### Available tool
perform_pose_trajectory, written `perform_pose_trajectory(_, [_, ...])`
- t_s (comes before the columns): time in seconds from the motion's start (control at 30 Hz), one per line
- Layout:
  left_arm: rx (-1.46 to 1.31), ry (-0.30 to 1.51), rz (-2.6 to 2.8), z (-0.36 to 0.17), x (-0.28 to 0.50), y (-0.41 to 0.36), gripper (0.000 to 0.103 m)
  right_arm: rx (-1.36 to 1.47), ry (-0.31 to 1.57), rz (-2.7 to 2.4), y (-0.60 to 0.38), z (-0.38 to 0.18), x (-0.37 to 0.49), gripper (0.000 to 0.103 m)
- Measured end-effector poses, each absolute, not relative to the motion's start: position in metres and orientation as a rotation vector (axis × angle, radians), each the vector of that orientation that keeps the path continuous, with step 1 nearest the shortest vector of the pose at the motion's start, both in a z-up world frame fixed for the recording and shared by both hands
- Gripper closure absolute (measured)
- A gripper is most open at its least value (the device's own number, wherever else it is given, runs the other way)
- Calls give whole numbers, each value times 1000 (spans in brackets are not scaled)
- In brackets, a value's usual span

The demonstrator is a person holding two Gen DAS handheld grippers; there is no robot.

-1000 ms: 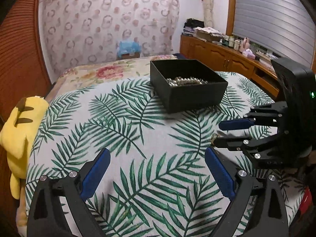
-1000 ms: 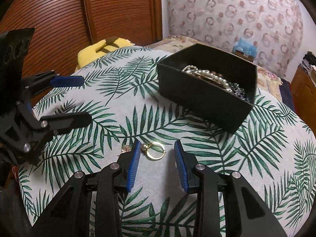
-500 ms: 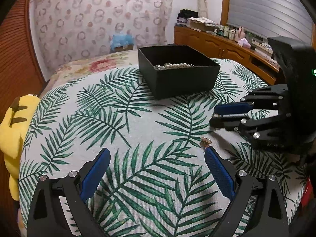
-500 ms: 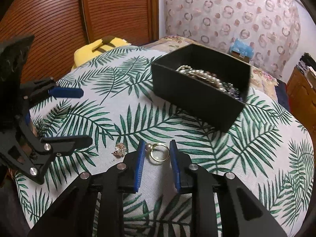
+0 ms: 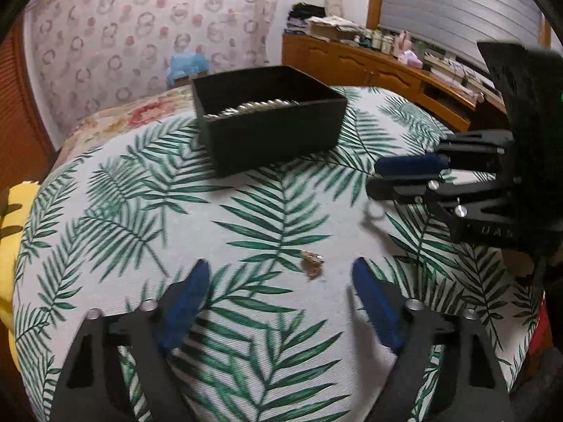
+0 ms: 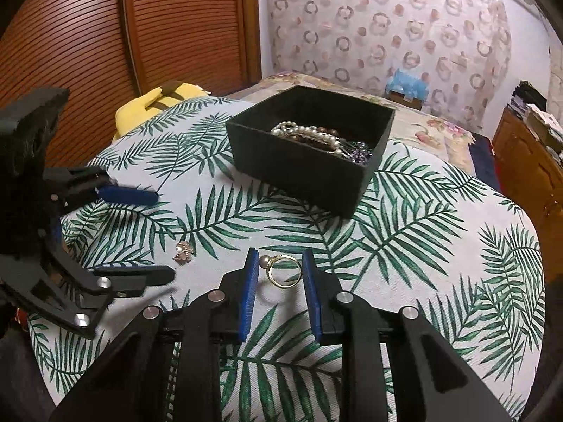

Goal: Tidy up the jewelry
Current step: 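Grasp the gold ring with the right tool while the left tool grasps the small gold earring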

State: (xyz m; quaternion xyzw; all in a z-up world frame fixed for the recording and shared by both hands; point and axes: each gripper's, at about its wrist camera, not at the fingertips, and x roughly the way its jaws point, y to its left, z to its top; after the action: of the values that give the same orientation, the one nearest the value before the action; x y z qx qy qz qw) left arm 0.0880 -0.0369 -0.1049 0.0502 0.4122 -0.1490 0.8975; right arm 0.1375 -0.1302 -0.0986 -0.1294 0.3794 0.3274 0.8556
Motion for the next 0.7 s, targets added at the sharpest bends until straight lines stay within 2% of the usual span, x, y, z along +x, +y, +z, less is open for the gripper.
perform_pose_trajectory(0.13, [132,861,-324,-108,90,-47,42,-269,789,689,-132,-96,137,76])
perform_pose_trajectory(0.17, [137,859,-326,-107,90,-47,50,-269,788,689,-133,-95,137,76])
perform_pose_trajectory(0.2, [140,857,-330,-107,90,-49,61,-269,787,690,-133,-95,136,76])
perform_pose_trajectory(0.23, [142,856,-333,-106,90,-50,67,-269,787,690,-133,-95,136,76])
perform_pose_trajectory(0.3, [137,856,-345,-105,90,-50,85,-269,787,689,-134,-94,136,76])
perform_pose_trajectory(0.33, [133,856,-354,-105,90,-50,90,-269,788,689,-133,-94,136,76])
perform_pose_trajectory(0.7, [76,815,-342,-92,96,-38,90,-254,775,689,-139,-83,142,76])
